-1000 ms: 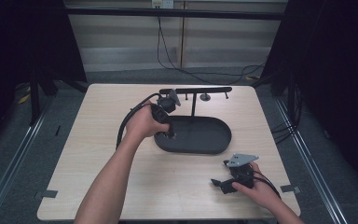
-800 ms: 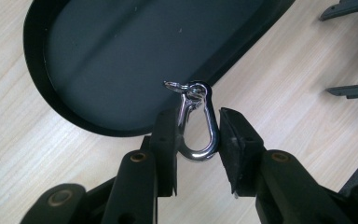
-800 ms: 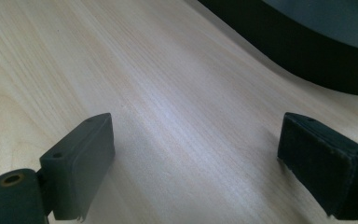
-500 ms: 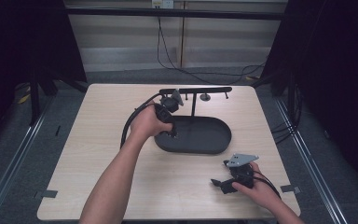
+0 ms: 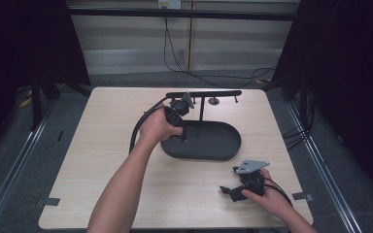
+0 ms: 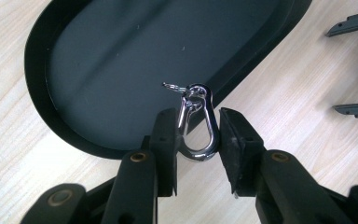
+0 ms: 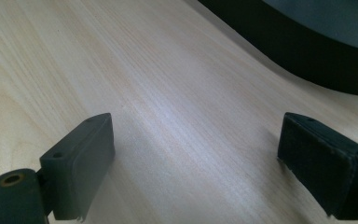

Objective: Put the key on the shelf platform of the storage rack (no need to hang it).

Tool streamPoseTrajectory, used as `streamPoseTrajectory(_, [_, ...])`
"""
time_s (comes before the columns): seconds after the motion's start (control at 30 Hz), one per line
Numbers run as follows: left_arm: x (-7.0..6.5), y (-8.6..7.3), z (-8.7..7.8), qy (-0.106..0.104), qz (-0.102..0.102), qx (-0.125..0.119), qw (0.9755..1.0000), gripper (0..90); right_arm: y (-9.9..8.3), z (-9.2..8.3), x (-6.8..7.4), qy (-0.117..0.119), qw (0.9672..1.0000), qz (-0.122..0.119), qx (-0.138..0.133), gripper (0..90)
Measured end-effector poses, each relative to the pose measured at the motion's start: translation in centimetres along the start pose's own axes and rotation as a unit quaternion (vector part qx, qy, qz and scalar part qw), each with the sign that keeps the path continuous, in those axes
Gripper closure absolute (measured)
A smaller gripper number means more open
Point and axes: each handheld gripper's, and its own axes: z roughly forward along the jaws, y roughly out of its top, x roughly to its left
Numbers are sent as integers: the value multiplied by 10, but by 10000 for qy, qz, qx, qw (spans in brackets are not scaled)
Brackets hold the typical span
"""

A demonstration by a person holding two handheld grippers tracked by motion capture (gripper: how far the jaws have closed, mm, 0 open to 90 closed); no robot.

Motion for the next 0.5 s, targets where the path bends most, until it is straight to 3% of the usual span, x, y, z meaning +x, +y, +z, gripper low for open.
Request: streamPoseTrajectory(0.5, [3,6,10,29,-95,-56,9999,681,0,0,0,2,10000,-3,1,103])
